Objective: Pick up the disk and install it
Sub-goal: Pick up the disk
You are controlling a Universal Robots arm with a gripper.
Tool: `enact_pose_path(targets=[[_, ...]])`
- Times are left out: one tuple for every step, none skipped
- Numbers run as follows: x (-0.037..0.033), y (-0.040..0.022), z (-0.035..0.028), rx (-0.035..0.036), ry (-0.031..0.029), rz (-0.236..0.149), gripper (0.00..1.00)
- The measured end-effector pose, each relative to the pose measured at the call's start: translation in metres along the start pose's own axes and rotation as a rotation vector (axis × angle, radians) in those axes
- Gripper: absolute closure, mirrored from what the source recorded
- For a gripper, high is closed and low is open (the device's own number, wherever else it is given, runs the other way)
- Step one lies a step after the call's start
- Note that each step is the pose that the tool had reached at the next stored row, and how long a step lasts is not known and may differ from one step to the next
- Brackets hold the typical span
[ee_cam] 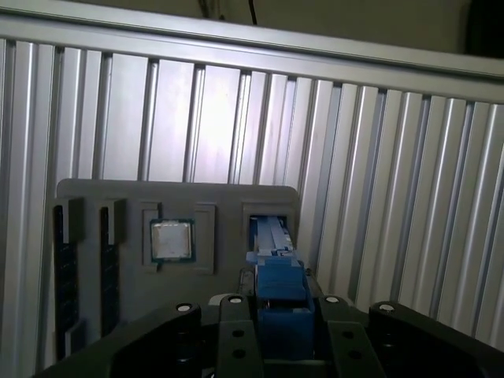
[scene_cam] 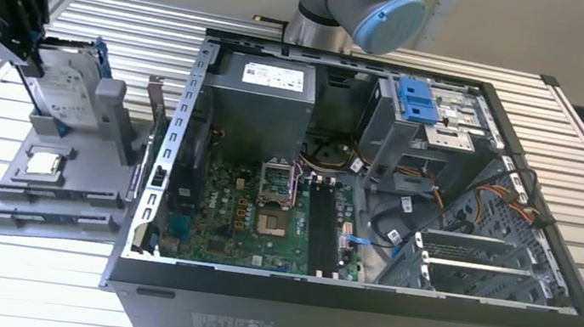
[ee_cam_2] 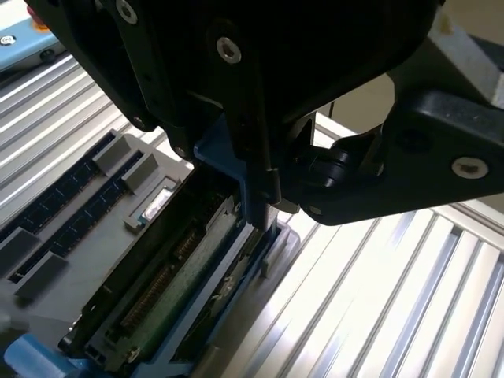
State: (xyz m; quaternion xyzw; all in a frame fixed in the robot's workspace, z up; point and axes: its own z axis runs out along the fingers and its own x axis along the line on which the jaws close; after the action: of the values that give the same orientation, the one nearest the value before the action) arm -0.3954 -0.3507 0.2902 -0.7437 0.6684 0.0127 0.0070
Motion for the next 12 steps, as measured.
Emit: enact_pose_path(targets=[[0.0, 0.0, -0.0013, 0.0001, 0.0, 0.0, 1.0], [-0.0001, 0.0, -0.003, 0.0, 0.0, 0.0, 1.0], [-0.0001, 0.0001, -0.0048, -0.0001, 0.0, 0.0, 1.0], [-0.0002, 0.0001, -0.0067, 0.0, 0.0, 0.0, 1.0], [-0.0003, 0.0001, -0.0084, 0.0, 0.0, 0.0, 1.0], [-0.0003, 0.0001, -0.01, 0.0, 0.0, 0.0, 1.0], [-0.0003, 0.0001, -0.0117, 0.0, 0.0, 0.0, 1.0], [-0.0004, 0.0001, -0.0133, 0.0001, -0.0001, 0.0, 1.0], [-0.0004, 0.0001, -0.0152, 0.0001, -0.0001, 0.0, 1.0], [-0.0005, 0.0001, -0.0173, 0.0, 0.0, 0.0, 1.0], [-0.0005, 0.0001, -0.0194, 0.0, 0.0, 0.0, 1.0], [-0.0005, 0.0001, -0.0212, 0.0001, -0.0001, 0.0, 1.0]])
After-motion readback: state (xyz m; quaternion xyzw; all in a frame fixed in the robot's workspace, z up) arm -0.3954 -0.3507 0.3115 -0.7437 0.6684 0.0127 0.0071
